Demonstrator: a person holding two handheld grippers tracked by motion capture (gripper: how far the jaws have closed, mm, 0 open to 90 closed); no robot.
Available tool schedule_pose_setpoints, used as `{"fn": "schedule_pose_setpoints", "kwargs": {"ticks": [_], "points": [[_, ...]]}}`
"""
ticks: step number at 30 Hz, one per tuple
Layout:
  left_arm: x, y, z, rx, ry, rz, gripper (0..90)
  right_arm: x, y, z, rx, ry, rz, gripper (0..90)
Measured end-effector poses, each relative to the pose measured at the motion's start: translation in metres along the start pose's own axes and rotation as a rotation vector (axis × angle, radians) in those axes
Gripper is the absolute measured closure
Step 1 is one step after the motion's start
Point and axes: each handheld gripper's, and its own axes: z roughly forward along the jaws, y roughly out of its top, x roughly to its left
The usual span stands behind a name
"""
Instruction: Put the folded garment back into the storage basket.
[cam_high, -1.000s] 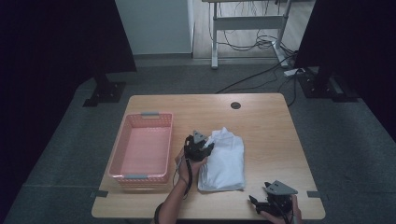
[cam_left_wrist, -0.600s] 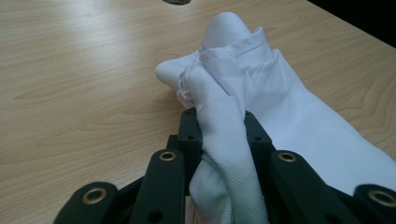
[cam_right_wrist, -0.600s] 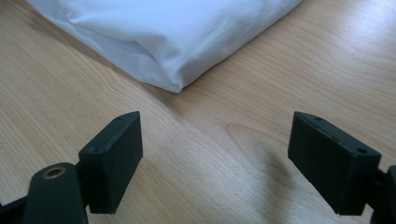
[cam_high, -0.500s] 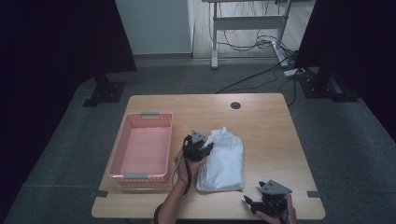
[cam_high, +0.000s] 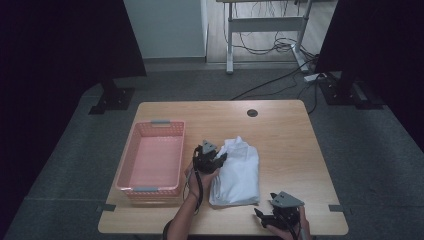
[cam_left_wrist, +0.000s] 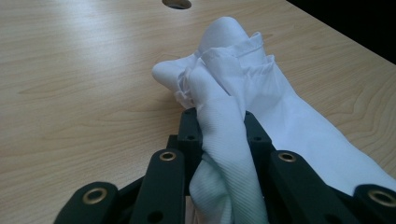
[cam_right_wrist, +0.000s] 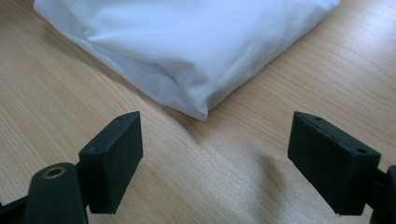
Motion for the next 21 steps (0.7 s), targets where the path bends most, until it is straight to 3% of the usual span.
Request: {"fn": "schedule_pose_setpoints", "kwargs": {"ticks": [10,21], "points": [[-0.001,0.000,-0.002,0.004,0.002,0.008,73.9,0.004,0.010,0.006,0.012,-0.020,-0.042,18.0],[-0.004,0.003,-0.003,0.007,0.002,0.019,74.0,0.004,0.017,0.015,0.024,-0.020,-0.036,18.5]]}}
